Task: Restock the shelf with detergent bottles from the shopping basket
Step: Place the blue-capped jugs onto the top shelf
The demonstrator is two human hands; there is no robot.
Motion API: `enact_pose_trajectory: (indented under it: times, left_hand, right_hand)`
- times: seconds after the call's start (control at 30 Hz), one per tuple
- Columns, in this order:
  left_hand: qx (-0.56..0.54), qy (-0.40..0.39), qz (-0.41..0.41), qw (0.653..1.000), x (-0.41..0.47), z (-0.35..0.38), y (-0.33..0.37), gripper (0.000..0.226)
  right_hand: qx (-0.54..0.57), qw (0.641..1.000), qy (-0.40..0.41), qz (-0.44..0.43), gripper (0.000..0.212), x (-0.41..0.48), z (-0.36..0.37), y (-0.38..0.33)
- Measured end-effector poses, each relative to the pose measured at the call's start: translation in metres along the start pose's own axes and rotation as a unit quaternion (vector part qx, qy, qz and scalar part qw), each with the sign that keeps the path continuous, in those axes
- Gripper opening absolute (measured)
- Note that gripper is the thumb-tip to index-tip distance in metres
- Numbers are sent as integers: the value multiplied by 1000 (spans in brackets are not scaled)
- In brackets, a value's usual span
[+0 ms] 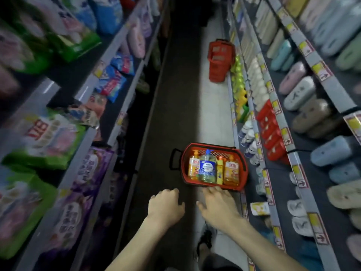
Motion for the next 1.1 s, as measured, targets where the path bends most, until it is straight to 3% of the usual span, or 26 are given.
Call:
enact_pose_trajectory:
  times: [0.23, 0.47, 0.83, 1.1]
  left_hand:
    - [-15, -51, -8, 999, 81, 11, 71, 37]
    - [-47, -110, -18, 993, 151, 24, 108, 30]
    - [26, -160, 32, 986, 274, 24, 75, 30]
    - [22, -218, 50, 974, 356, 35, 23, 28]
  right_hand:
    - [44, 997, -49, 46, 61, 62, 2, 92]
    - [56, 993, -95, 49, 65, 118, 21, 129]
    - [43, 986, -147, 71, 54, 219, 42, 129]
    - [44, 973, -192, 117, 52, 296, 72, 120]
Point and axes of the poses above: each hand's wrist, its own x-axis towards the middle knuckle, its own z-axis out of the palm, y = z × x, the point moved 9 cm from there along x, towards the middle knuckle, and after that the axes turned 9 degrees about z, right-handed, at the moved point
